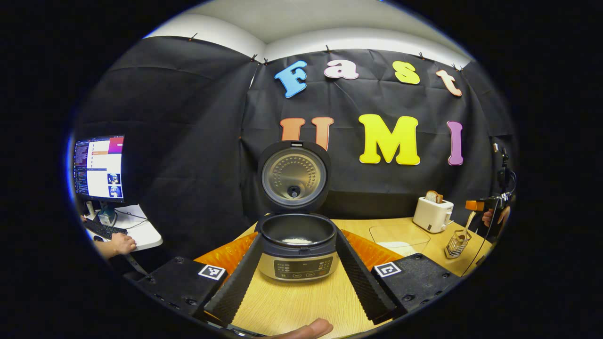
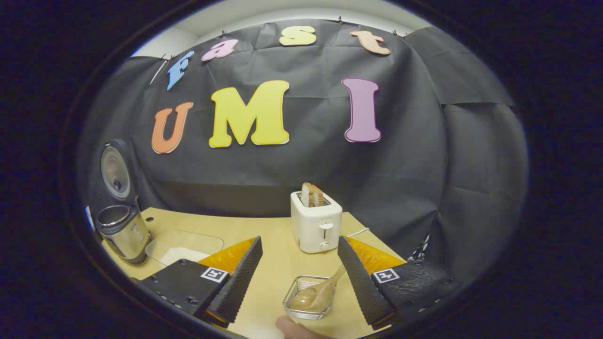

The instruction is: Close the left gripper, press the button to open the rice cooker; take a wooden spoon from the chopstick holder with the right hand, scoop a spoonful of rice and pour it into the rice cooker, then put the wooden spoon back into the chopstick holder.

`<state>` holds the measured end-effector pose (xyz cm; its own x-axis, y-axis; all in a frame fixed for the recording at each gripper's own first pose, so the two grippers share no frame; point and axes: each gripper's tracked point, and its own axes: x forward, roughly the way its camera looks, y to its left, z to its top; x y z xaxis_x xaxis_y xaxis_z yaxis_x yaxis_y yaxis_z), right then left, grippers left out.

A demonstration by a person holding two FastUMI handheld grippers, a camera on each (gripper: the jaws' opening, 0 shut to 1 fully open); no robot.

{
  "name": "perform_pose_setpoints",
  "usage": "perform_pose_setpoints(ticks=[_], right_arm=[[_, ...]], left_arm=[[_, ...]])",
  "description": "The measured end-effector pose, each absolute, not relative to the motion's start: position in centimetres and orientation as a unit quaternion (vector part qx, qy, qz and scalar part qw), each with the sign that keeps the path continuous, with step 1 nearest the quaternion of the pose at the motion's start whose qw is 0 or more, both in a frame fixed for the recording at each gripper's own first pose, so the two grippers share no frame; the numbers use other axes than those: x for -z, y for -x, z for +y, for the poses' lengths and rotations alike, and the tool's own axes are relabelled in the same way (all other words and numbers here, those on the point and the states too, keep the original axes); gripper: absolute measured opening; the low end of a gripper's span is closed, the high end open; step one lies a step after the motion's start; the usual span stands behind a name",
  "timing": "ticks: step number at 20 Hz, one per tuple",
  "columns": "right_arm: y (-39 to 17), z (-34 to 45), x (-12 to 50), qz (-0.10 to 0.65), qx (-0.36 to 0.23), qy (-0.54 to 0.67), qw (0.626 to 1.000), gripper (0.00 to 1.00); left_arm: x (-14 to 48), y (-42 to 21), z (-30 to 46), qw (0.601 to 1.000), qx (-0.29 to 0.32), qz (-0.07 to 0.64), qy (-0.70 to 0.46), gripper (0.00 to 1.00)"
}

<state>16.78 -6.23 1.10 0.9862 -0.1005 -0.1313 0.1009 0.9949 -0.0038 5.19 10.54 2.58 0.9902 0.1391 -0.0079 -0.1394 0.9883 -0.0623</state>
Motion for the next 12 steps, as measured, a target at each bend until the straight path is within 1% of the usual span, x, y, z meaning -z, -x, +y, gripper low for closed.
perform_pose_setpoints(ticks=[1, 2, 3, 4, 5, 6, 7, 10, 11, 12], right_arm=[[-16.6, -5.9, -1.0, 0.063, 0.04, -0.005, 0.997, 0.98], [-16.6, -5.7, -1.0, 0.062, 0.035, -0.004, 0.997, 0.98], [-16.5, -5.7, -1.1, 0.057, 0.032, -0.002, 0.998, 0.95], [-16.3, -5.7, -1.3, 0.053, 0.029, -0.002, 0.998, 0.94], [-16.2, -5.4, -1.5, 0.049, 0.022, -0.004, 0.999, 0.94], [-16.0, -5.0, -1.5, 0.045, 0.008, -0.01, 0.999, 0.95], [-15.6, -4.4, -1.5, 0.043, -0.01, -0.016, 0.999, 0.97], [-14.8, -4.8, -1.2, 0.036, -0.033, -0.028, 0.998, 0.94], [-14.7, -5.1, -1.2, 0.03, -0.036, -0.028, 0.999, 0.97], [-14.7, -5.4, -1.3, 0.027, -0.038, -0.026, 0.999, 0.96]], left_arm=[[-3.2, -5.9, 10.8, 0.997, -0.074, 0.003, 0.029, 0.98], [-3.8, -6.6, 11.1, 0.997, -0.079, 0.006, 0.024, 0.95], [-4.5, -7.5, 11.7, 0.996, -0.085, 0.006, 0.02, 0.99], [-5.3, -8.4, 12.1, 0.996, -0.091, 0.006, 0.018, 0.99], [-6.2, -9.5, 12.5, 0.995, -0.096, 0.005, 0.014, 0.99], [-7.1, -10.6, 12.7, 0.995, -0.099, 0.007, 0.01, 0.95], [-8.3, -11.8, 13.0, 0.995, -0.103, 0.006, 0.006, 0.98], [-12.1, -16.0, 13.2, 0.994, -0.112, 0.001, 0.01, 0.99], [-13.1, -17.3, 13.2, 0.994, -0.111, 0.006, 0.012, 0.99], [-14.3, -18.7, 13.1, 0.993, -0.113, 0.008, 0.01, 0.99]])
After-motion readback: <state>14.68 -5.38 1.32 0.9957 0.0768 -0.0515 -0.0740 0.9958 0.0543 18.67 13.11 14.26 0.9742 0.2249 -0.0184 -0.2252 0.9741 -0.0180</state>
